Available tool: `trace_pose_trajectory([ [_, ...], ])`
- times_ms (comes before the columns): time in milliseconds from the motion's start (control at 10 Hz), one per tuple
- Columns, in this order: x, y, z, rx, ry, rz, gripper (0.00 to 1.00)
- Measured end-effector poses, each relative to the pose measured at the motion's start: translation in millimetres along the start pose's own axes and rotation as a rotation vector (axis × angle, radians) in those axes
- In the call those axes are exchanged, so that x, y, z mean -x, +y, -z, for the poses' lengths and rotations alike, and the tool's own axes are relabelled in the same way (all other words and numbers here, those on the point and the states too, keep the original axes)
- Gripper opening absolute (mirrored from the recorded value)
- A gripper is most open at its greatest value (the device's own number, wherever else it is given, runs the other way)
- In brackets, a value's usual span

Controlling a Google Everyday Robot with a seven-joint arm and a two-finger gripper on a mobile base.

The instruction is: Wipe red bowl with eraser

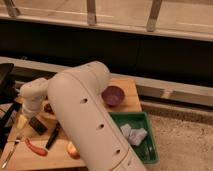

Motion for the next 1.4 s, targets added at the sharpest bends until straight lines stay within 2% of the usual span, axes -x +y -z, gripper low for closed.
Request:
trace_pose_trajectory([
  [400, -5, -5, -8, -0.007, 0.017, -0.013, 0.79],
  [500, -6, -4, -10, -0.008, 0.02, -0.012, 0.76],
  [1200, -9, -3, -14, -0.013, 0.035, -0.007, 0.06],
  [1300, -10, -5, -18, -0.015, 0.032, -0.006, 0.0],
  [1400, -9, -6, -21, -0.017, 0.025, -0.005, 0.0],
])
